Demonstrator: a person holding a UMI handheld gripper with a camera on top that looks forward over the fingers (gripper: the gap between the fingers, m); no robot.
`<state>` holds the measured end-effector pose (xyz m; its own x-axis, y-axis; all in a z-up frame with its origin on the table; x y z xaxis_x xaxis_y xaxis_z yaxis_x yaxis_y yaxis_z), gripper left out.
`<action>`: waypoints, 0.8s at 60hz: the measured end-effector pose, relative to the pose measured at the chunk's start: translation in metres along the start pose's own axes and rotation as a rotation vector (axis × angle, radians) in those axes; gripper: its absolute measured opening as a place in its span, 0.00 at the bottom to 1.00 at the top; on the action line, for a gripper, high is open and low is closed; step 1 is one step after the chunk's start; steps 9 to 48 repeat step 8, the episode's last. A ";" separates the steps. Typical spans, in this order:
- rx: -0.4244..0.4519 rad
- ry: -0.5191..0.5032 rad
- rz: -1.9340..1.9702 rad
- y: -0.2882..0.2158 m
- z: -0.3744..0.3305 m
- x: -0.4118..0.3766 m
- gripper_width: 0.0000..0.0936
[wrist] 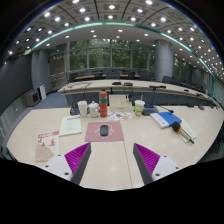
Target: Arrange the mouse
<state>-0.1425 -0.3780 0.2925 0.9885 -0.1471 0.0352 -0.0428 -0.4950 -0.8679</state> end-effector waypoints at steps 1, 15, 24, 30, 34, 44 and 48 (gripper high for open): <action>-0.002 0.001 -0.001 0.001 -0.001 0.001 0.91; 0.014 0.003 0.011 -0.001 -0.011 0.004 0.91; 0.014 0.003 0.011 -0.001 -0.011 0.004 0.91; 0.014 0.003 0.011 -0.001 -0.011 0.004 0.91; 0.014 0.003 0.011 -0.001 -0.011 0.004 0.91; 0.014 0.003 0.011 -0.001 -0.011 0.004 0.91; 0.014 0.003 0.011 -0.001 -0.011 0.004 0.91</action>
Point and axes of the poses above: the point between the fingertips, and its own axes, seen from behind it with the camera up: x to the right, y down, z forward, the way the camera looks, the point moved 10 cm from there along -z, backward, against the way the camera looks, and after that the axes turned 4 degrees about y, right-handed, at the moved point
